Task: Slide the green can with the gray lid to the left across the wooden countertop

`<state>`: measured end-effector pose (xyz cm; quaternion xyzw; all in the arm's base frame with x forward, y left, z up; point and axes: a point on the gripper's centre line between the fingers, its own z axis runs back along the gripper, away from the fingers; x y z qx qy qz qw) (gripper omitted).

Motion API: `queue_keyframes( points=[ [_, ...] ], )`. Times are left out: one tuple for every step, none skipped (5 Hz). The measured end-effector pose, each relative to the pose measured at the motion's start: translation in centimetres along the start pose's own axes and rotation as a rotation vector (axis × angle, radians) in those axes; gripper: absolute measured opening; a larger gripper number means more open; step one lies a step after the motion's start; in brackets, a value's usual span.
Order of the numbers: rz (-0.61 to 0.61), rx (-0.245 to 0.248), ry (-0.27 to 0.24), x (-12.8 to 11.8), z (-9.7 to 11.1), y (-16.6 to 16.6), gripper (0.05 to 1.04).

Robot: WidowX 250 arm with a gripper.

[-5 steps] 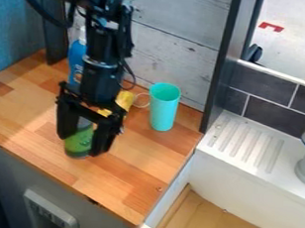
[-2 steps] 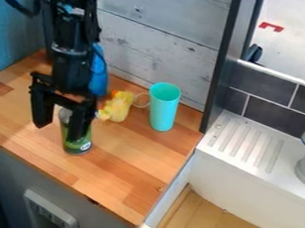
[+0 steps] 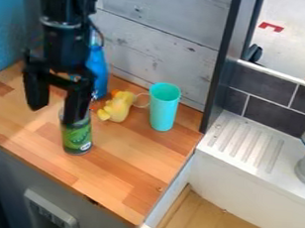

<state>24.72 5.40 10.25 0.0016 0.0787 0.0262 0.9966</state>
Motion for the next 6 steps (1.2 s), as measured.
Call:
queue_keyframes(
  points=[
    [-0.083, 0.006, -0.032, 0.4, 0.4, -1.6, 1.000],
    [-0.194, -0.035, -0.060, 0.2, 0.4, -3.0, 1.001],
    [-0.199, -0.037, -0.065, 0.2, 0.5, -3.1, 1.000],
    [-0.199, -0.037, -0.065, 0.2, 0.5, -3.1, 1.000],
    [-0.199, -0.037, -0.067, 0.2, 0.5, -3.1, 1.000],
    [-0.200, -0.036, -0.067, 0.2, 0.5, -3.1, 1.001]
  ],
)
